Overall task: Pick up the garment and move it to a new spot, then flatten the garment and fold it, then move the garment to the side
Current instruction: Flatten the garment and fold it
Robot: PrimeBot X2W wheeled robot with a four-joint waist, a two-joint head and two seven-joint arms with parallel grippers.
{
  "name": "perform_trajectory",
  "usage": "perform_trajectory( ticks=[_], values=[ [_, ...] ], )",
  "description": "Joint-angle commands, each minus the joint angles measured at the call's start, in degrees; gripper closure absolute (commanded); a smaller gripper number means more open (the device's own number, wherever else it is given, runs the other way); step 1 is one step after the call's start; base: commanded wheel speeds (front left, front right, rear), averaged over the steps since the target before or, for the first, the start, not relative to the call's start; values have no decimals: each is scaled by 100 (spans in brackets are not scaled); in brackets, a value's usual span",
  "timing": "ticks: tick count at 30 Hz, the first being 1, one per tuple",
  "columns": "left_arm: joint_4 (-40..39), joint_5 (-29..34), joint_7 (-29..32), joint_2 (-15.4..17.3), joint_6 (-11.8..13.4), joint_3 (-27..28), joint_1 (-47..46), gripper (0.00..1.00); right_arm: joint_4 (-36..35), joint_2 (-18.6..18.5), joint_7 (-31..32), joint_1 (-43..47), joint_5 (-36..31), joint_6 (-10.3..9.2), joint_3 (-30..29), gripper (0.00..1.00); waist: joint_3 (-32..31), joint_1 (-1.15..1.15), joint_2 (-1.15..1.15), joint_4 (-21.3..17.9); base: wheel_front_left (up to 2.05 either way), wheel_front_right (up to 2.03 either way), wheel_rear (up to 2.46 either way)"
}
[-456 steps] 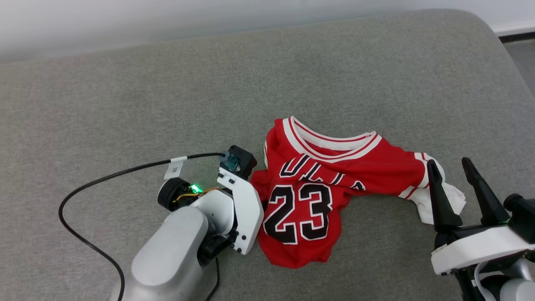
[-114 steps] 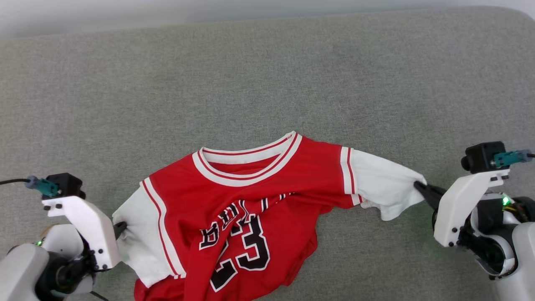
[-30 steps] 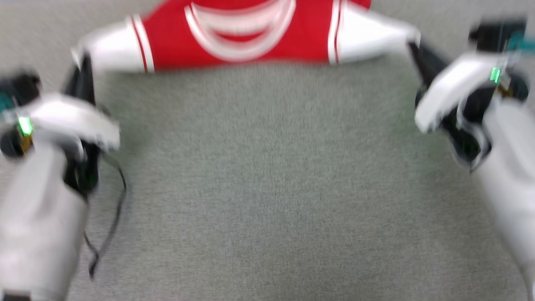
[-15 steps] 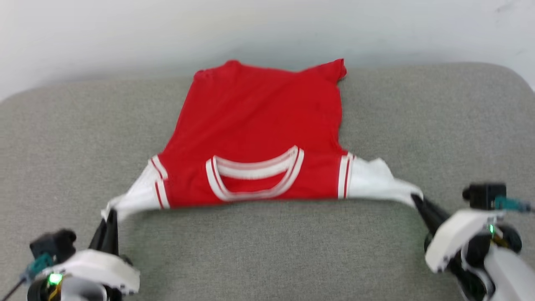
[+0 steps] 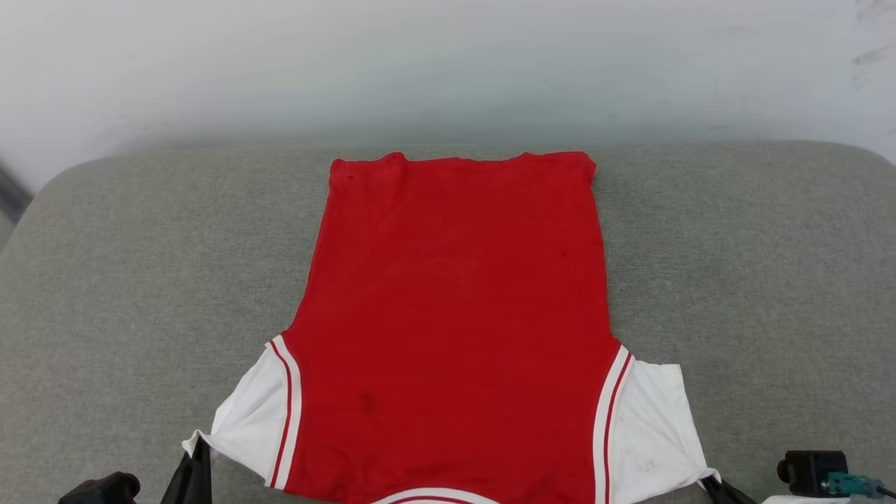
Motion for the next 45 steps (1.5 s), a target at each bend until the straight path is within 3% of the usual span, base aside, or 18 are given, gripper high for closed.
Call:
perform_trajectory(
  ticks=[1, 7, 11, 18, 27, 35, 43, 44, 45],
  values=[
    [-95, 61, -6, 29, 37, -14, 45, 100, -164, 58, 14, 96, -39, -4, -92, 0, 20, 2, 0, 51, 0, 0, 0],
    [-601, 238, -30, 26, 142, -117, -75, 100, -1032, 295, -107, -296, -277, -3, -925, 0, 144, 2, 0, 254, 0, 0, 0],
    [-955, 380, -39, 41, 188, -178, -252, 100, -958, 316, 96, -1174, -212, -3, -1362, 0, 440, 2, 0, 428, 0, 0, 0],
    [-1201, 604, -136, -96, 4, -378, -880, 100, 251, -71, 1108, -3301, -143, -3, -1512, 0, 1301, 2, 0, 953, 0, 0, 0],
    [-1024, 806, -360, -561, -445, -665, -1647, 100, 1784, -392, 2778, -5756, -475, -3, -1610, 0, 2303, 2, 0, 1543, 0, 0, 0],
    [-864, 971, -422, -805, -718, -745, -2050, 100, 2327, -398, 3187, -6866, -920, -3, -1685, 0, 2841, 2, 0, 1788, 0, 0, 0],
    [-643, 1101, -450, -942, -908, -649, -2210, 100, 3215, -258, 3880, -6966, -1320, -6, -1913, 0, 3021, 2, 0, 1837, 0, 0, 0],
    [-612, 1109, -452, -961, -939, -633, -2223, 100, 3341, -250, 4021, -6945, -1345, -8, -1962, 52, 3013, 2, 0, 1837, 0, 0, 0],
    [-582, 1105, -454, -975, -954, -619, -2233, 100, 3404, -234, 4083, -6932, -1387, -8, -1991, 74, 3000, 2, 0, 1838, 0, 0, 0]
  ],
)
